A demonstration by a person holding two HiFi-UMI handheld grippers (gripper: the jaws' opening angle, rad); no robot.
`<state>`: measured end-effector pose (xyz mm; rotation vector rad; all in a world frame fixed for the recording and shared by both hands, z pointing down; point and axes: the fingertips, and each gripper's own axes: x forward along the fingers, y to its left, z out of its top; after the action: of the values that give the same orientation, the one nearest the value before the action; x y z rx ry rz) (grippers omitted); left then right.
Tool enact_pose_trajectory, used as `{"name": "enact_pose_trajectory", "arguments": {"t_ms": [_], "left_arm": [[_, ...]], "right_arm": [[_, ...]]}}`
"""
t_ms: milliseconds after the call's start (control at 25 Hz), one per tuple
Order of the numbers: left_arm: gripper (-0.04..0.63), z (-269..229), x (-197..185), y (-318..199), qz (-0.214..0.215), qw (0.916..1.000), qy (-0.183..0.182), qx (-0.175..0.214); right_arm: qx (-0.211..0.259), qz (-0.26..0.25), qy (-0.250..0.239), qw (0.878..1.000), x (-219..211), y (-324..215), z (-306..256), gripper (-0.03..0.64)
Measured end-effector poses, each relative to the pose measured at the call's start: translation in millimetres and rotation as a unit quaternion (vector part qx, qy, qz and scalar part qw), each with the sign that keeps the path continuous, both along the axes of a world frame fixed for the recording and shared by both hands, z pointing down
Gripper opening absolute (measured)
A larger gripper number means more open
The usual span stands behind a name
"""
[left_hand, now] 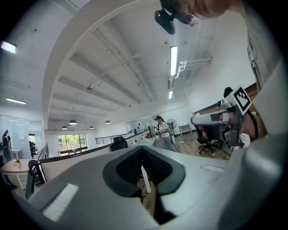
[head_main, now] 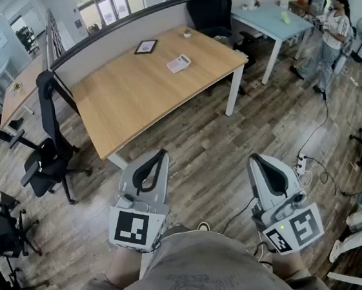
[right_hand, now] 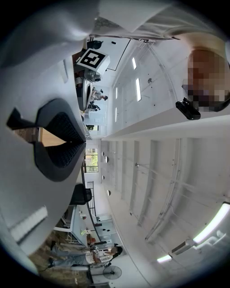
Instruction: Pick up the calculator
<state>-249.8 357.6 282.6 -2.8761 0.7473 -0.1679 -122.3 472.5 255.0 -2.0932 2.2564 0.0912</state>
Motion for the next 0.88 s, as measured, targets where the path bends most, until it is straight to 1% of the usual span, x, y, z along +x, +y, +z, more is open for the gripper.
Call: {"name": "enact_pose_trajectory", "arguments": {"t_ms": [160, 560, 680, 760, 800, 840, 880], "left_arm": [[0.002, -2, 4, -2, 0.0, 1.0, -0.001, -0.001], [0.002, 2, 12, 0, 0.007, 1.0, -0.006, -0.002], [0.002, -2, 15, 1, 0.013, 0.9999, -0.005, 0.0], [0.002, -4, 15, 1, 0.014, 0.9999, -0.005, 0.002], [0.002, -5, 15, 0, 0.013, 0.9999, -0.004, 0.002], [0.002, -5, 15, -2, 0.012, 0.9999, -0.003, 0.003], [0.002, -4, 14, -4, 0.011, 0.9999, -0.003, 0.002]], "right_arm": [[-0.001, -0.004, 0.003, 1.0, 2, -4, 0, 0.011], [-0.004, 0.006, 0.009, 1.0, 8, 0, 7, 0.012], [-0.003, 0.009, 0.005, 1.0, 10, 0, 6, 0.012], [0.007, 0.015, -0.003, 1.0, 11, 0, 4, 0.014], [0.014, 0.018, -0.007, 1.0, 12, -1, 2, 0.028], [0.019, 0.02, -0.01, 1.0, 14, -2, 1, 0.058], [0.022, 0.023, -0.012, 0.999, 15, -4, 1, 0.132]]}}
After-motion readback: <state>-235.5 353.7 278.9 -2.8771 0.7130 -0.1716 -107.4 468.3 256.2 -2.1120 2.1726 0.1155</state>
